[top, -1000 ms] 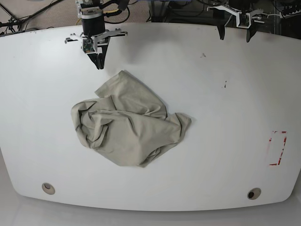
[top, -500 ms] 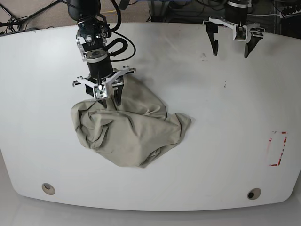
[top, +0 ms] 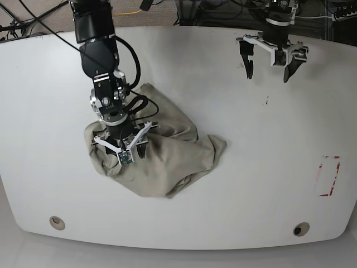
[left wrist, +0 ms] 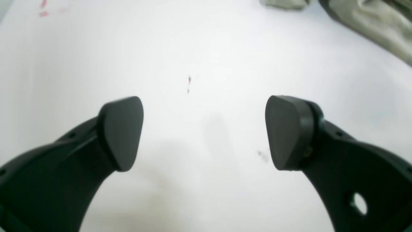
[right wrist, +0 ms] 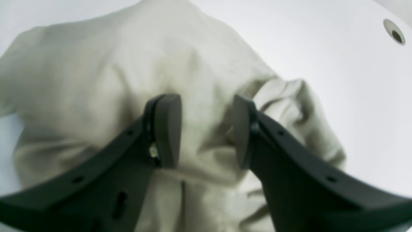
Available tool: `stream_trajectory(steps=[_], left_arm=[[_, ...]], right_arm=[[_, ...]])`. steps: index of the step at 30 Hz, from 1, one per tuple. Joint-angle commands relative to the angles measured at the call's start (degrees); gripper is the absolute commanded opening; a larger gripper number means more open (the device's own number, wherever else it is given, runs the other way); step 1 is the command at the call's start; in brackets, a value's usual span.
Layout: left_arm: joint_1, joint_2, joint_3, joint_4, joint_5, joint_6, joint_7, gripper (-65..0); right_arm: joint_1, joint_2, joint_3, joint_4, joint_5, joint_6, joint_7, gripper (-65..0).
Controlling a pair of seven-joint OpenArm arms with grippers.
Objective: Fold the T-shirt properly
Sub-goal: 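Lower the right gripper onto the crumpled beige T-shirt, then grasp a fold of the T-shirt with the right gripper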
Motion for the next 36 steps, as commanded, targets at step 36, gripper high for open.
stream_trajectory(steps=[36], left_arm=[[-18.83, 0.18, 0.24, 0.96, -0.13, -10.22, 14.77, -8.9]], right_arm=[[15.59, -0.04, 9.58, -27.2, -0.21, -0.72, 1.7, -38.8]])
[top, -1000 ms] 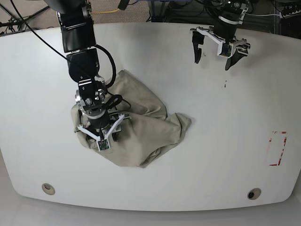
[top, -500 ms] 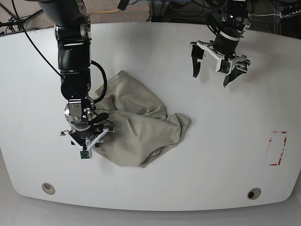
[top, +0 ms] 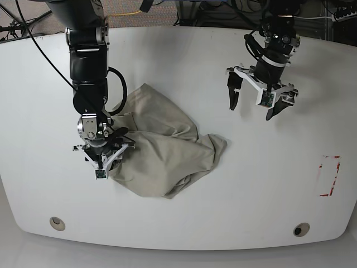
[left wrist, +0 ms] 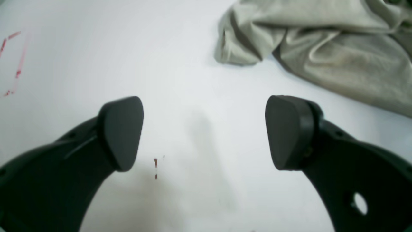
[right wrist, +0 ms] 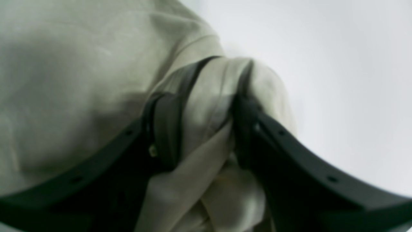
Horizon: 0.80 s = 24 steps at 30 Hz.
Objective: Fold the T-shirt properly
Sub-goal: 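Grasp a fold of the T-shirt with the right gripper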
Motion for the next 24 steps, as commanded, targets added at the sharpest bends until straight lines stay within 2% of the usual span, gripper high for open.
stream_trajectory(steps=[1, 5, 9, 15, 19, 24], left_arm=[[-0.67, -0.08, 0.0, 1.01, -0.21, 0.08, -1.34, -8.8], [-0.85, -0.08, 0.0, 0.83, -0.21, 0.08, -1.34, -8.8], [-0.85, -0.08, 0.0, -0.22, -0.21, 0.08, -1.34, -8.8], [-0.85, -0.08, 0.0, -1.45, -0.21, 0.08, -1.34, -8.9], [-0.85, -0.08, 0.0, -2.42, -0.21, 0.08, -1.34, -8.9], [-1.64, -0.08, 0.0, -3.39, -0.21, 0.08, -1.34, -8.8]], right_arm=[[1.71, 0.39, 0.32, 1.21, -0.21, -0.33, 1.06, -38.8], [-1.02, 0.48, 4.1, 1.56, -0.3, -0.06, 0.97, -38.8], [-4.89, 0.48, 7.44, 6.66, -0.3, 0.03, 0.97, -38.8], [-10.16, 0.39, 7.44, 13.78, -0.21, 0.03, 0.89, -40.3], [-12.98, -0.4, 7.61, 17.21, -0.21, 0.03, 0.89, -45.3], [-17.72, -2.07, 8.49, 24.77, -0.38, -0.33, 0.54, -38.7]])
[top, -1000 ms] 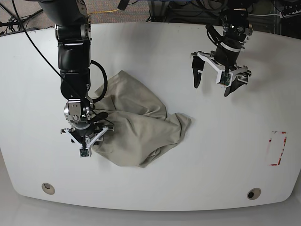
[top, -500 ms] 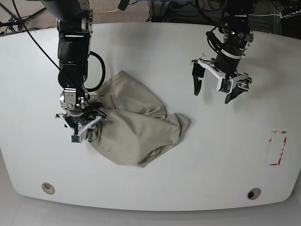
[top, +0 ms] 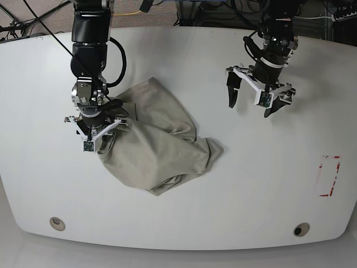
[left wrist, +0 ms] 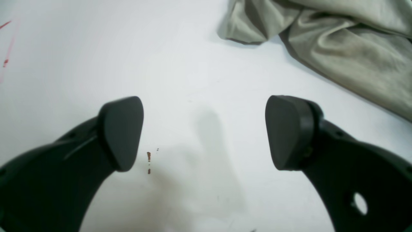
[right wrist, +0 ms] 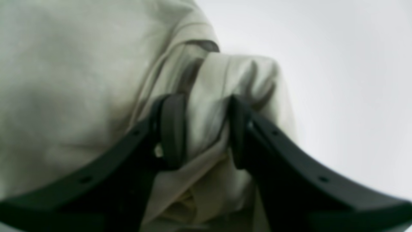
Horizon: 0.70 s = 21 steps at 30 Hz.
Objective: Fold the T-shirt properly
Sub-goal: 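Grasp a fold of the T-shirt with the right gripper, then lower the left gripper and grasp the T-shirt edge opposite the right gripper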
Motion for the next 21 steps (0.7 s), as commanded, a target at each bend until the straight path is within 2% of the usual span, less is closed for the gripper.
stream_trajectory(steps=[1, 7, 11, 14, 21], left_arm=[[-0.81, -0.1, -0.04, 0.68, -0.37, 0.25, -1.34, -8.6], [-1.51, -0.1, 0.05, -0.2, -0.37, 0.25, -1.34, -8.6], [-2.39, -0.1, 0.05, -0.64, -0.37, 0.25, -1.34, -8.6], [-2.57, -0.1, -0.04, -0.64, -0.37, 0.25, -1.34, -8.6], [-2.57, -0.1, -0.04, -0.73, -0.37, 0.25, -1.34, -8.6]], right_arm=[[-0.77, -0.28, 0.41, 5.18, -0.21, -0.17, 0.8, -37.4], [-2.7, -1.6, 0.23, 12.21, -0.21, 0.18, -0.7, -33.6], [0.9, -1.6, 0.14, 11.77, -0.03, 1.58, -3.16, -30.9], [4.77, -1.6, 0.23, 7.46, -0.12, 4.75, -3.78, -29.6], [15.06, -0.1, 0.41, -6.52, -0.21, 7.21, -3.6, -29.8]])
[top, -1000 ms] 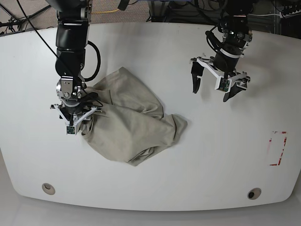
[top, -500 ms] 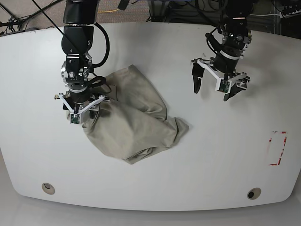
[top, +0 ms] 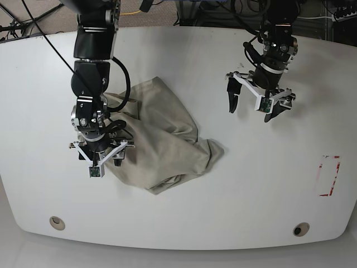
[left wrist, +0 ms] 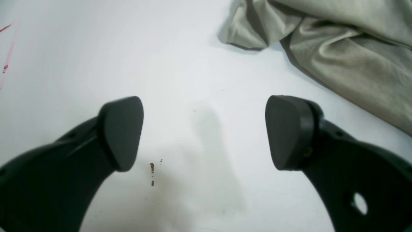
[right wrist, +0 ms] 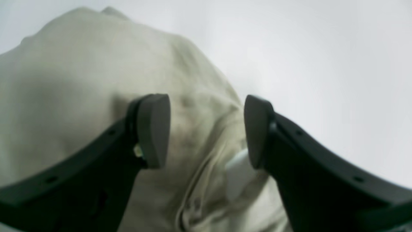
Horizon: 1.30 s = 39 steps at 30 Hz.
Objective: Fold the T-shirt properly
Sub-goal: 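Lower the left gripper and grasp the T-shirt edge opposite the right gripper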
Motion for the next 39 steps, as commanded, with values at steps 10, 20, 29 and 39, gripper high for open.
stream_trajectory(steps=[10, 20, 29, 39], left_arm=[[-0.14, -0.06, -0.04, 0.87, -0.37, 0.08, -1.38, -8.6], [-0.23, -0.06, -0.04, 0.78, -0.37, 0.08, -1.38, -8.6], [-1.28, -0.06, -0.04, -0.28, -0.37, 0.08, -1.38, -8.5], [-5.5, -0.15, -0.39, -1.77, -0.37, 0.08, 2.14, -8.3]], right_arm=[[11.24, 2.18, 2.08, -19.16, -0.3, 4.11, 5.1, -29.8], [11.41, 4.02, 2.25, -25.67, 0.05, 4.11, 9.58, -29.6], [10.36, 3.76, 2.34, -27.6, 0.05, 4.11, 10.02, -30.0], [10.18, 2.53, 2.25, -27.69, 0.05, 8.24, 10.02, -62.8]])
